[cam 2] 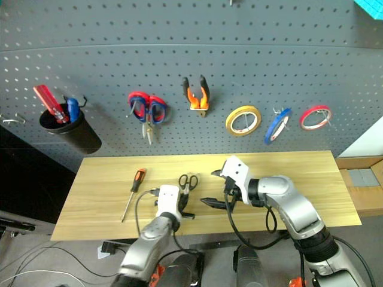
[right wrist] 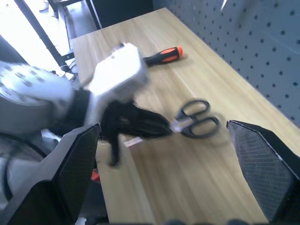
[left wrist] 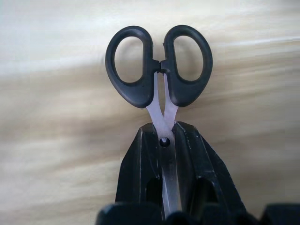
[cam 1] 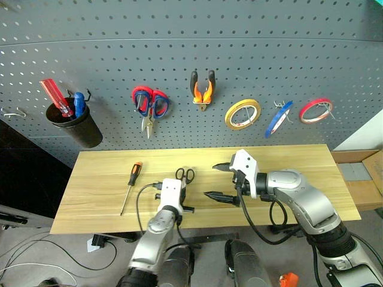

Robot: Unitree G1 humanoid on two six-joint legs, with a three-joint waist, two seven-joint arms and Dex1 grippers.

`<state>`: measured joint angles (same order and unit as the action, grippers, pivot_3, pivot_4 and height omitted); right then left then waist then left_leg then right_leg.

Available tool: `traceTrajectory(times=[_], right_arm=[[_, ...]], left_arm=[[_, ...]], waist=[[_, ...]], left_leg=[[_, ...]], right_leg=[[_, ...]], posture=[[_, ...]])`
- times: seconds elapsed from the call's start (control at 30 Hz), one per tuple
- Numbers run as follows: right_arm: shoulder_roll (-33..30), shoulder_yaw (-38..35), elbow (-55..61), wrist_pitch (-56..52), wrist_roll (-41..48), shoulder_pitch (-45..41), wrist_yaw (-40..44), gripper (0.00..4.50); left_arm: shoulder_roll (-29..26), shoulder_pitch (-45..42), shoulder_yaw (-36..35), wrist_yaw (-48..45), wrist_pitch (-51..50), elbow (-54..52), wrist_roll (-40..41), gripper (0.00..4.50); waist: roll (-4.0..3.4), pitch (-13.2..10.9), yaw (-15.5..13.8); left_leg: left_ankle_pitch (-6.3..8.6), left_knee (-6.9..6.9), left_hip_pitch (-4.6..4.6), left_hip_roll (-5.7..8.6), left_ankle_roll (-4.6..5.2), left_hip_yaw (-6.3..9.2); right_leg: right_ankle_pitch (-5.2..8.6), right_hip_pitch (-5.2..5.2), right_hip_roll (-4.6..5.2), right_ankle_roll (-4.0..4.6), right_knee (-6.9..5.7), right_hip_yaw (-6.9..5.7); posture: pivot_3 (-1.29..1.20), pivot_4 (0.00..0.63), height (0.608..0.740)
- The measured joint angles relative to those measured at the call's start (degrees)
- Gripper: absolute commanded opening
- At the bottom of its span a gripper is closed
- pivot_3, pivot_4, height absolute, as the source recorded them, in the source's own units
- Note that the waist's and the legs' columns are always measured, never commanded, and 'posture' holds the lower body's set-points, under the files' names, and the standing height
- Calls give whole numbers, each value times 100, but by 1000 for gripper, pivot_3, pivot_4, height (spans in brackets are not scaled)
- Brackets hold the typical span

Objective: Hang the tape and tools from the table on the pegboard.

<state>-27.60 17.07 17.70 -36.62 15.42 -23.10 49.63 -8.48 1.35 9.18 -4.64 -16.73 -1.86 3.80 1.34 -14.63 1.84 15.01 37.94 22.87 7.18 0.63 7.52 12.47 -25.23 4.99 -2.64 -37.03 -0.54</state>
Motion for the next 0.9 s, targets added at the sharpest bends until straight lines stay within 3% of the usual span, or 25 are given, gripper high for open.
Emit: traceTrajectory(times=[0.3, 0.5, 0.9], right_arm=[[129, -103, 13, -206, 404, -203, 80, 4500], [294, -629, 10, -482, 1042, -641, 88, 4500], [303, -386, -939, 268, 614, -776, 327, 4500]], left_arm=[[-818, 730, -328, -626, 1246, -1287, -187, 120], [-1544, -58, -1092, -1053, 1429, -1755, -136, 120], [-1131, 90, -971, -720, 2586, -1708, -917, 120]], waist=[[1, -1, -59], [1, 0, -85], [0, 2, -164]], left_leg=[[12, 2, 4, 2, 21, 4], [4, 3, 3, 6, 9, 7], [0, 2, 4, 10, 2, 1]], right_leg=[[0, 3, 4, 0, 7, -5], [0, 5, 3, 0, 8, -8], [-3, -3, 4, 2, 4, -4]], posture=[[-59, 258, 740], [-14, 237, 740], [-10, 213, 740]])
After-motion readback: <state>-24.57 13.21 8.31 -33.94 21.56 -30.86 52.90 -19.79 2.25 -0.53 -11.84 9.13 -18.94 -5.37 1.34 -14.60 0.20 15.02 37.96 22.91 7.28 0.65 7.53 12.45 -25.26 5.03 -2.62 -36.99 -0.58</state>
